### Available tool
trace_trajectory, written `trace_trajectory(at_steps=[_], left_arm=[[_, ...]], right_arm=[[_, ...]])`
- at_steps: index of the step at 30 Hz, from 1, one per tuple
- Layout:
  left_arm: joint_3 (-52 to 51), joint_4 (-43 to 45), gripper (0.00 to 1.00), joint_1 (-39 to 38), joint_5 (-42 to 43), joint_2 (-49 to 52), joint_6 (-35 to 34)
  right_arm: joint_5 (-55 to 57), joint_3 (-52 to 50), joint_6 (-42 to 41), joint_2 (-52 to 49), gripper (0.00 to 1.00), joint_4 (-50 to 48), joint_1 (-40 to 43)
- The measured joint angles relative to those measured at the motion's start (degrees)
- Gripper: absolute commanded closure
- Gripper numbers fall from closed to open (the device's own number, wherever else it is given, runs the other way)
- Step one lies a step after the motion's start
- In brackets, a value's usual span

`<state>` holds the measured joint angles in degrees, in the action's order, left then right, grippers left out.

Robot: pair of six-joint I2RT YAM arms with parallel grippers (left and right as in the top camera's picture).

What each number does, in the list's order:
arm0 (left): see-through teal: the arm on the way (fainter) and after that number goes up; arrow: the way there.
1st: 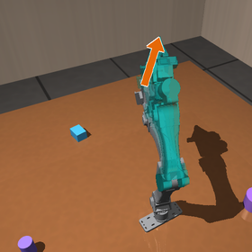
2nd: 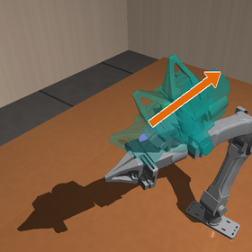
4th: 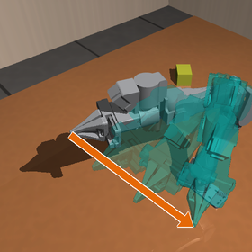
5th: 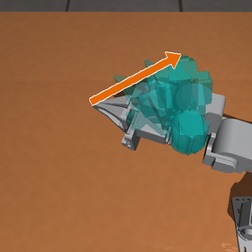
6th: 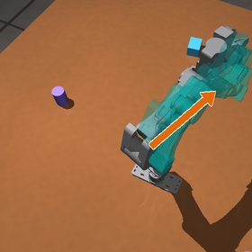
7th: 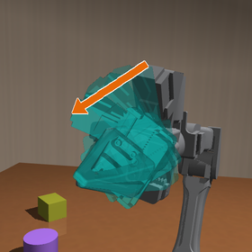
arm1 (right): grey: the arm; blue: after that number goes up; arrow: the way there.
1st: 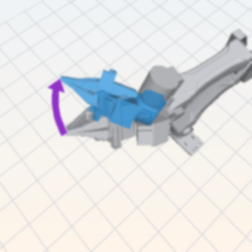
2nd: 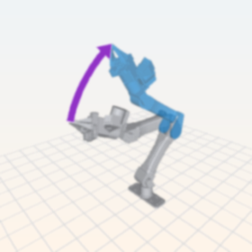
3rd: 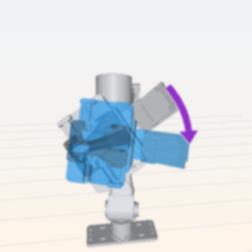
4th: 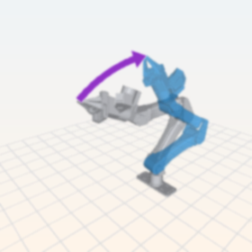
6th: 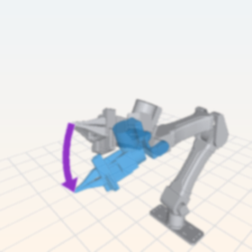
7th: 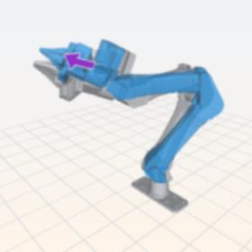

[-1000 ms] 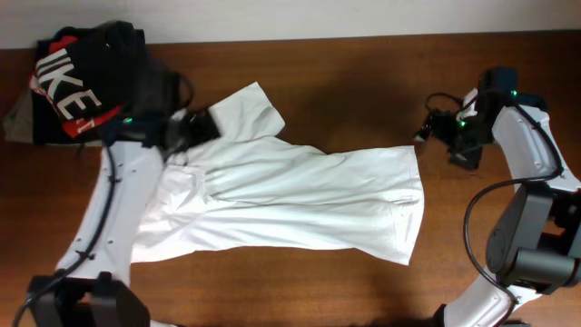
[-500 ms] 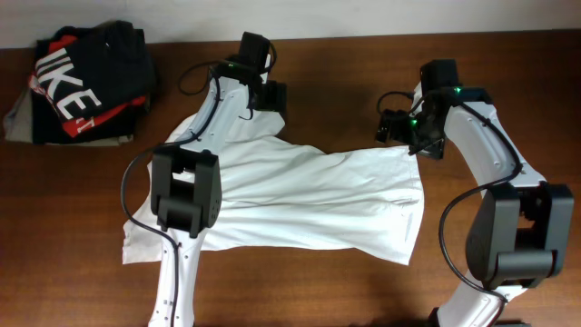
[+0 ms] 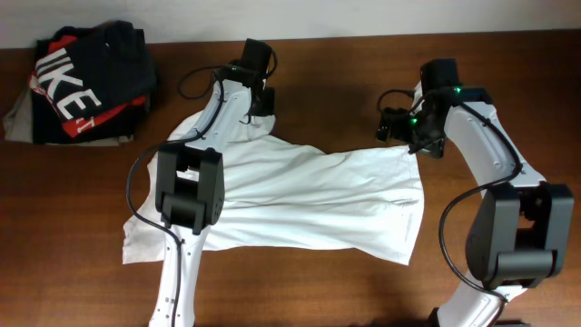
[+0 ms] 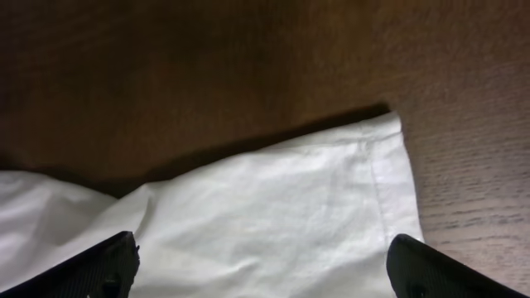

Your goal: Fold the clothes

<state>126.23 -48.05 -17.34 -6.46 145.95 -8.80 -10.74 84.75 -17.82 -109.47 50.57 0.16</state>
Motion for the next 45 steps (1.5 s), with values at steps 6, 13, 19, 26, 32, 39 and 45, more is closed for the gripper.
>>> trace_trajectory(at_steps=[6,13,19,26,32,39,45], left_arm=[[0.0,1.7,0.85,0.0,-0.7,0.3,0.0],[0.0,1.8,0.83,0.0,-1.1,0.3,0.0],[0.0,1.8,0.80,0.0,-1.1,0.3,0.0],[0.0,1.6,0.96,0.0,-1.1,0.3,0.0],[2.4,-1.5,0.99,0.0,-2.1,1.0,0.0],[15.2,-19.8,0.99,0.2,-7.8,1.7,0.0],[17.3,-25.1,1.00,2.1,-8.6,1.7,-0.2]], right_arm=[[1.8,-0.1,-0.4,-4.9,0.01,-10.6,0.0],[9.4,0.6,-0.4,-11.7,0.00,-8.7,-0.2],[12.7,1.7,-1.8,-12.4,0.47,-3.6,-0.2],[13.2,1.7,-3.8,-12.5,0.72,-4.7,-0.2],[13.4,1.7,-4.9,-12.5,0.96,-5.4,-0.2],[13.4,1.8,-4.9,-12.5,0.96,-4.8,-0.2],[12.6,1.8,-4.9,-11.6,0.96,-3.1,-0.2]])
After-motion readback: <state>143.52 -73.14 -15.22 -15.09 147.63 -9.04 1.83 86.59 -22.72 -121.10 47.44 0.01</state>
